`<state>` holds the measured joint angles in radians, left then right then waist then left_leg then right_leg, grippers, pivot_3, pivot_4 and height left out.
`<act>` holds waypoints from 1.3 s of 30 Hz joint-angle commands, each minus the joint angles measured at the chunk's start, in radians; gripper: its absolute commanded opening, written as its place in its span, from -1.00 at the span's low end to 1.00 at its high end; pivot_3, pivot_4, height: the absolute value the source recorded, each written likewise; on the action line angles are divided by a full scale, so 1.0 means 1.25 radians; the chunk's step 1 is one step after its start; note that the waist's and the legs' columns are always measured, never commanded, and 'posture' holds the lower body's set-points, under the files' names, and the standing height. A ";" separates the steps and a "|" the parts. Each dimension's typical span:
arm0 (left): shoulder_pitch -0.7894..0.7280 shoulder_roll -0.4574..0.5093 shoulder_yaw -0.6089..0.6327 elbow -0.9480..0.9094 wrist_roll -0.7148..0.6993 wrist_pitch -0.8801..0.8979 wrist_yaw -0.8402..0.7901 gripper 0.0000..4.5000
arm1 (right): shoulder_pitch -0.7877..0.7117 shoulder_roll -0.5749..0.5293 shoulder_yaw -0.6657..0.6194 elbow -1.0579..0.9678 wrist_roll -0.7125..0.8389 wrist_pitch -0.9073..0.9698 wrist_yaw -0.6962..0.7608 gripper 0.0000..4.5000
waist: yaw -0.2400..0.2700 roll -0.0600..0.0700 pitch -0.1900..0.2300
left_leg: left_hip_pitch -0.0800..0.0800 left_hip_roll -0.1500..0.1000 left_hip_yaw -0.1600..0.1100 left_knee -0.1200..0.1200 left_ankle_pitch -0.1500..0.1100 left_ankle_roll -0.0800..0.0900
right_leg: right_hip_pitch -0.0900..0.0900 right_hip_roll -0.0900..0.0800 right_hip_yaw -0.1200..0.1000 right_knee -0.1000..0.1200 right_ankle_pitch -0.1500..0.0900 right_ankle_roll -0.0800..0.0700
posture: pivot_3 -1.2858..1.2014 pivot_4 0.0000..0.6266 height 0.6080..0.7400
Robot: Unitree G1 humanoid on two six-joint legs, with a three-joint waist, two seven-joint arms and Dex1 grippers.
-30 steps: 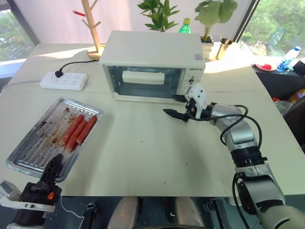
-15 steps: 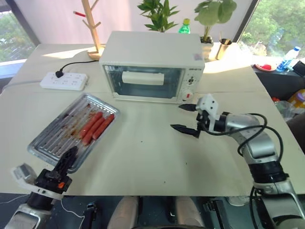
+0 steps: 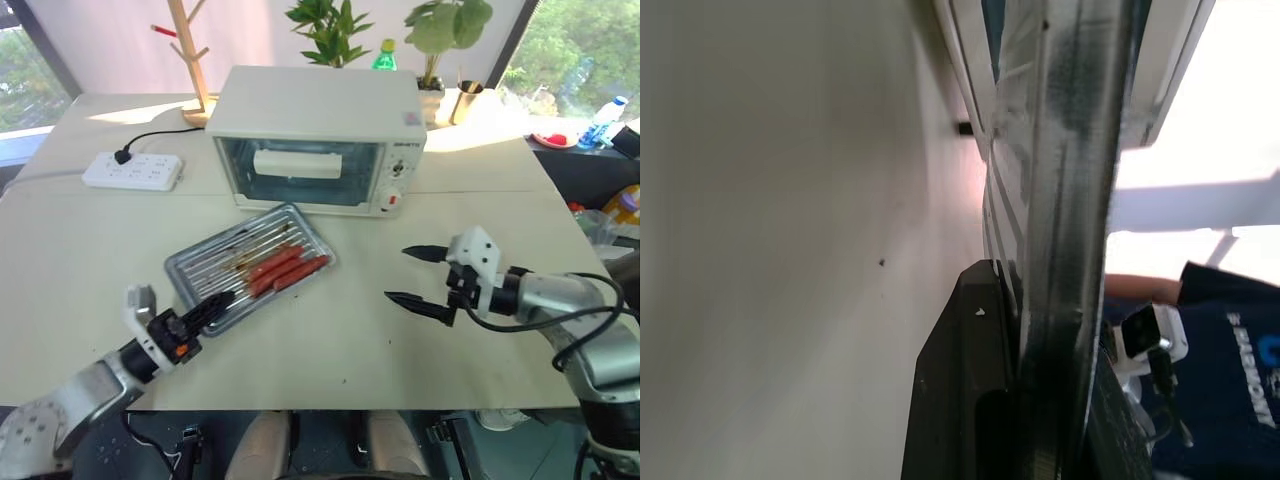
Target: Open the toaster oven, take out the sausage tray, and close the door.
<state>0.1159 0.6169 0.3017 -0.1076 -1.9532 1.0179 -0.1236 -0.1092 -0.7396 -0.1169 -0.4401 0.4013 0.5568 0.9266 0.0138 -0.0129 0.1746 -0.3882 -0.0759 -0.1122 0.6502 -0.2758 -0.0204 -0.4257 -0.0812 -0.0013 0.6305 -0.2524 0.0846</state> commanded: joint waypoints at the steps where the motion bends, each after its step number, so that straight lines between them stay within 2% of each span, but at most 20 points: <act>1: -0.073 0.022 -0.041 0.059 -0.015 0.057 -0.022 -1.00 | 0.040 -0.019 -0.058 -0.075 0.024 0.016 -0.028 0.98 | 0.000 0.000 0.000 | 0.000 0.000 0.000 0.000 0.000 0.000 | 0.000 0.000 0.000 0.000 0.000 0.000 | 0.03 -0.52 1.00; 8: -0.242 0.017 -0.142 0.205 0.063 0.165 -0.066 -1.00 | 0.168 -0.020 -0.141 -0.185 0.046 0.056 -0.085 0.98 | 0.000 0.000 0.000 | 0.000 0.000 0.000 0.000 0.000 0.000 | 0.000 0.000 0.000 0.000 0.001 0.001 | 0.03 -0.52 1.00; 15: -0.390 -0.014 -0.177 0.336 0.212 0.248 -0.145 -1.00 | 0.247 0.005 -0.177 -0.260 0.064 0.083 -0.156 0.98 | 0.000 0.000 0.000 | 0.000 0.000 0.000 0.000 0.001 -0.002 | 0.000 0.000 0.000 0.001 0.002 0.001 | 0.03 -0.52 1.00; 21: -0.466 -0.057 -0.188 0.405 0.370 0.280 -0.225 -1.00 | 0.286 0.025 -0.181 -0.286 0.059 0.080 -0.200 0.98 | 0.003 0.001 -0.001 | 0.000 -0.001 0.000 0.001 0.001 -0.002 | 0.000 0.000 0.000 0.001 0.002 0.002 | 0.03 -0.52 1.00; 27: -0.491 -0.074 -0.178 0.423 0.493 0.289 -0.289 -1.00 | 0.300 0.031 -0.175 -0.285 0.052 0.065 -0.220 0.98 | 0.017 0.003 -0.002 | 0.002 -0.001 0.000 0.001 0.002 -0.003 | 0.003 0.000 0.000 0.001 0.004 0.002 | 0.03 -0.52 1.00; 30: -0.500 -0.075 -0.161 0.433 0.535 0.288 -0.309 -0.63 | 0.289 0.034 -0.165 -0.274 0.048 0.059 -0.229 1.00 | 0.019 0.002 -0.002 | 0.003 -0.001 0.000 0.001 0.002 -0.003 | 0.003 0.000 0.000 0.001 0.004 0.001 | 0.03 -0.52 1.00; 37: -0.489 -0.042 -0.096 0.424 0.600 0.294 -0.323 0.98 | 0.247 0.036 -0.120 -0.230 0.037 0.032 -0.228 1.00 | 0.014 0.002 -0.002 | 0.003 0.000 0.000 0.000 0.002 -0.003 | 0.002 0.001 0.000 0.001 0.005 0.002 | 0.03 -0.52 1.00; 39: -0.476 -0.023 -0.070 0.416 0.611 0.292 -0.319 0.99 | 0.227 0.035 -0.103 -0.206 0.032 0.021 -0.223 1.00 | 0.008 0.002 -0.002 | 0.003 0.000 0.000 0.000 0.003 -0.004 | 0.002 0.001 0.000 0.001 0.005 0.002 | 0.03 -0.52 1.00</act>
<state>-0.5039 0.5472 0.1670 0.4091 -1.2437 1.3931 -0.5489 0.1874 -0.6991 -0.2499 -0.7045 0.4471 0.6112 0.6410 0.0235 -0.0103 0.1721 -0.3836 -0.0751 -0.1128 0.6505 -0.2721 -0.0261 -0.4226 -0.0794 -0.0008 0.6315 -0.2462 0.0864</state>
